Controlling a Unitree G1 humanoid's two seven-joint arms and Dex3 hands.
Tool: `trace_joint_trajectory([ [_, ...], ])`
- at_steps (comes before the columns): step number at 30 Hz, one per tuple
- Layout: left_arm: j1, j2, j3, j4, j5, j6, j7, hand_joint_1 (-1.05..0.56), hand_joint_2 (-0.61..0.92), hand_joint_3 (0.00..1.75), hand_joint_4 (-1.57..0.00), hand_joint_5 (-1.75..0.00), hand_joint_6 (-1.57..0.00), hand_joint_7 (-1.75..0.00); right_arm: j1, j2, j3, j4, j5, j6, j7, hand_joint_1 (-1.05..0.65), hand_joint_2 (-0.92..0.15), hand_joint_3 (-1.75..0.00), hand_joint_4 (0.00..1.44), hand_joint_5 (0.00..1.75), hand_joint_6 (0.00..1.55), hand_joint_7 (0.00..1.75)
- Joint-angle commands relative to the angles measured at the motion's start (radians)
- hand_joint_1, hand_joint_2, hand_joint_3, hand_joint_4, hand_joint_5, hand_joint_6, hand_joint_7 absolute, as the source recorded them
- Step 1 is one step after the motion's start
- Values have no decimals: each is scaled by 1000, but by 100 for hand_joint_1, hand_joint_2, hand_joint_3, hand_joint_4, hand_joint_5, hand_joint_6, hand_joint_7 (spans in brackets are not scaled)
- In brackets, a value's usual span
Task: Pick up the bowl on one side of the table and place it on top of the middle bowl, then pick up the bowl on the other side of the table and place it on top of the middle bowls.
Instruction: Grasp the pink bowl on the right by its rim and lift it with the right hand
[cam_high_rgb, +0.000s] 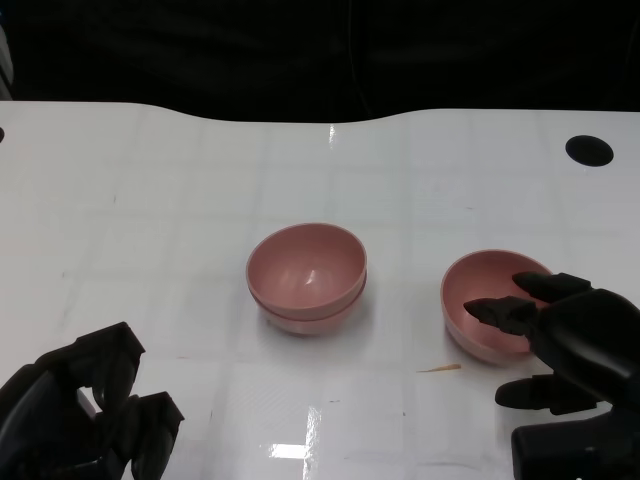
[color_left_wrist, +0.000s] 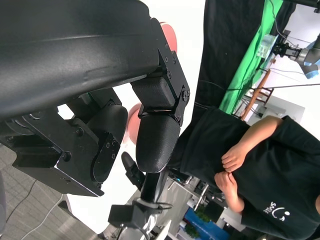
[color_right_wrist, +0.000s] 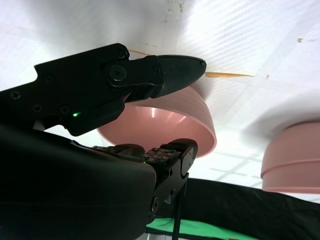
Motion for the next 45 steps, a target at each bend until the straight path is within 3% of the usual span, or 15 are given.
trace_joint_trajectory([
  [1,6,6,11,-19,-5,14,17,10,67,165,-112,-175,-94,-175,-47,-9,32,84,14,-5,-64,-81,-92,-23,28,4,41,2],
  [10,5,-2,13,-26,-4,18,33,10,70,162,-111,-175,-93,-175,-163,7,124,328,26,-35,-226,-78,-92,-22,33,5,45,2],
  [24,11,-14,14,-34,-5,21,42,10,74,158,-110,-175,-92,-175,-293,36,247,573,38,-64,-332,-75,-92,-24,38,4,47,2],
  [26,12,-16,11,-38,4,18,45,10,73,157,-110,-175,-92,-175,-305,46,263,611,40,-78,-365,-63,-92,-20,45,7,54,4],
  [27,12,-17,11,-39,4,18,47,10,73,157,-110,-175,-91,-175,-311,51,267,634,46,-97,-395,-50,-92,-21,57,10,64,6],
  [28,12,-18,11,-41,5,19,48,10,73,157,-110,-175,-91,-175,-318,56,271,656,50,-117,-425,-39,-92,-20,71,16,75,9],
  [29,12,-18,11,-43,3,23,52,10,73,157,-110,-175,-91,-175,-327,60,273,680,57,-143,-454,-31,-92,-20,79,45,91,6],
  [31,12,-19,10,-48,0,29,61,11,73,157,-110,-175,-91,-175,-344,65,278,729,72,-208,-515,-21,-92,-19,76,125,117,9],
  [32,13,-20,10,-51,-1,31,65,11,73,157,-110,-175,-91,-175,-350,68,282,748,76,-231,-541,-20,-92,-19,75,146,120,19],
  [34,12,-21,9,-54,1,31,68,11,74,158,-110,-175,-91,-175,-360,69,290,770,79,-258,-574,-22,-92,-16,74,169,81,115],
  [36,11,-22,9,-53,2,30,70,11,75,158,-110,-175,-91,-175,-367,62,298,778,82,-288,-590,-22,-92,-17,75,173,66,149],
  [39,8,-24,10,-44,-1,30,68,12,75,157,-110,-175,-92,-175,-373,53,306,780,85,-315,-597,-23,-92,-17,77,174,61,163],
  [45,4,-26,9,-40,4,25,69,12,75,157,-110,-175,-92,-175,-382,22,304,736,99,-371,-568,-21,-92,-19,75,175,55,174],
])
